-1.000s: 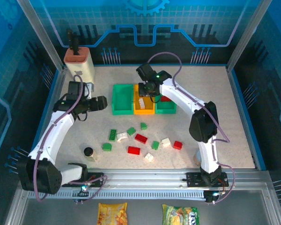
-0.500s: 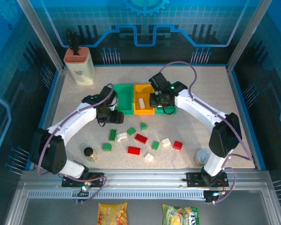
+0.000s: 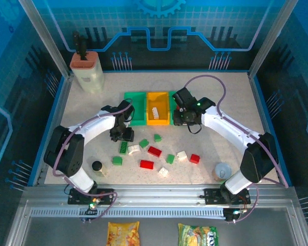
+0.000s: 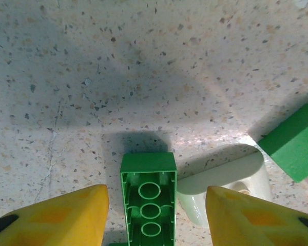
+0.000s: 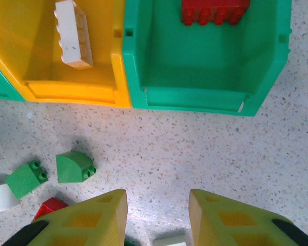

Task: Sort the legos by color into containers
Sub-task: Pick up the lego from the bottom-left of the table.

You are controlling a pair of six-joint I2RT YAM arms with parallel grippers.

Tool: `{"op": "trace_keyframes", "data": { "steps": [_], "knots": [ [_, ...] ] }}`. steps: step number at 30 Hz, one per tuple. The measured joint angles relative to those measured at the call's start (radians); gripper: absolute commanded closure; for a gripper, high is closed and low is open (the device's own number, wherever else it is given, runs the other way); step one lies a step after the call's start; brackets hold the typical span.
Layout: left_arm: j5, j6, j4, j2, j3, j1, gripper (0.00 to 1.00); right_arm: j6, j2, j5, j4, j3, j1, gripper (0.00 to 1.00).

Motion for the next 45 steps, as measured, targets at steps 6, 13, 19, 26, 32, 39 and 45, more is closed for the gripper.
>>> {"op": "trace_keyframes", "data": {
  "steps": [6,13,19,26,32,39,45],
  "knots": [
    [-0.001,0.0,0.003,0.048,-0.013,0.0,0.5,0.0,-0.013,0.002,-0.009,-0.012,0.0,0.62],
    [-0.011,0.0,0.003,0.079,-0.018,0.0,0.55,0.0,-0.023,0.012,-0.026,-0.014,0.0,0.62],
    [-0.011,0.0,0.003,0.098,-0.018,0.0,0.6,0.0,-0.025,0.019,-0.038,-0.014,0.0,0.62],
    [-0.011,0.001,0.003,0.098,-0.018,0.0,0.66,0.0,-0.035,0.019,-0.05,-0.015,0.001,0.62],
    [-0.011,0.001,0.003,0.093,-0.019,0.0,0.7,0.0,-0.039,0.019,-0.053,-0.02,0.002,0.62],
    [-0.011,0.0,0.003,0.039,-0.019,0.0,0.72,0.0,-0.062,0.019,-0.053,-0.044,0.002,0.62],
    [-0.01,-0.006,-0.006,-0.022,0.011,0.0,0.73,0.004,-0.072,0.019,-0.041,-0.053,0.002,0.63]
  ]
}}
